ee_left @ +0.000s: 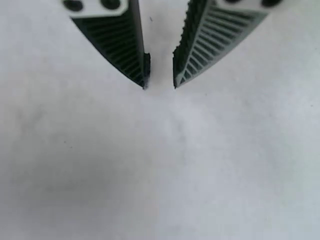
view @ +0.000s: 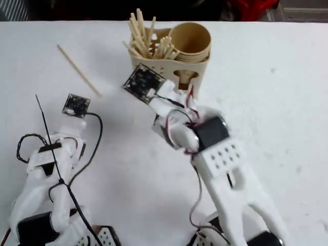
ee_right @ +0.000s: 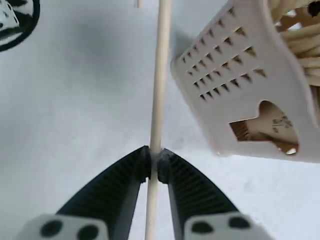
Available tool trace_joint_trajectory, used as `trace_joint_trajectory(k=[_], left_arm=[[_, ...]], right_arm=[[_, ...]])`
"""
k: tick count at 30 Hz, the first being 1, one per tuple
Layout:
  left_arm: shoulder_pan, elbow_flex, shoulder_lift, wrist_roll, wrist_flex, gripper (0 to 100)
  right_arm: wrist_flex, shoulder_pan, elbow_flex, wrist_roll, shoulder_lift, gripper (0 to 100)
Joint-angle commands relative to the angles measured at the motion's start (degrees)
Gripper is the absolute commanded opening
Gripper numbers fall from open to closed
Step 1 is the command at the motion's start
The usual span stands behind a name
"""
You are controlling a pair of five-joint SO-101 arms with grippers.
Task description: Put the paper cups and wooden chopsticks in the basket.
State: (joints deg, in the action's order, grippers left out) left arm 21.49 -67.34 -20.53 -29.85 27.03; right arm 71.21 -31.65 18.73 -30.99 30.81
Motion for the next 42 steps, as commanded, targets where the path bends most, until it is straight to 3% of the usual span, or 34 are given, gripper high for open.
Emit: trace_joint_trajectory(k=[1,7,12,17,20,30,35,42], left_arm=[[-1.01,0.35,-1.8,-0.62,-0.88,10],[-1.01,0.35,-1.8,-0.62,-0.88,10],[-1.01,0.35,-1.8,-0.62,-0.88,10],[-1.01,0.35,-1.8,-0.62,-0.88,10],[-1.01,0.35,-1.8,-0.62,-0.88,10],[-1.01,0.35,-1.8,-0.62,-0.88,10],[-1.01,0.35,-1.8,-0.62,-0.88,10],[-1.01,0.35,-1.8,-0.62,-0.88,10]], right_arm=[[0.22,-0.31,-5.19,0.62,6.55,1.6],[-8.84,-0.66,-18.81,3.34,4.0,1.6],[-28.44,-0.13,-23.38,13.8,-2.77,1.7],[-49.71,-0.04,-23.65,14.42,-11.74,1.7],[-57.1,1.27,-23.74,14.42,-16.4,1.8],[-59.56,3.56,-23.74,14.95,-22.11,2.0],[-60.97,3.3,-23.38,14.95,-22.46,11.9],[-61.14,3.47,-23.38,14.95,-22.46,12.7]])
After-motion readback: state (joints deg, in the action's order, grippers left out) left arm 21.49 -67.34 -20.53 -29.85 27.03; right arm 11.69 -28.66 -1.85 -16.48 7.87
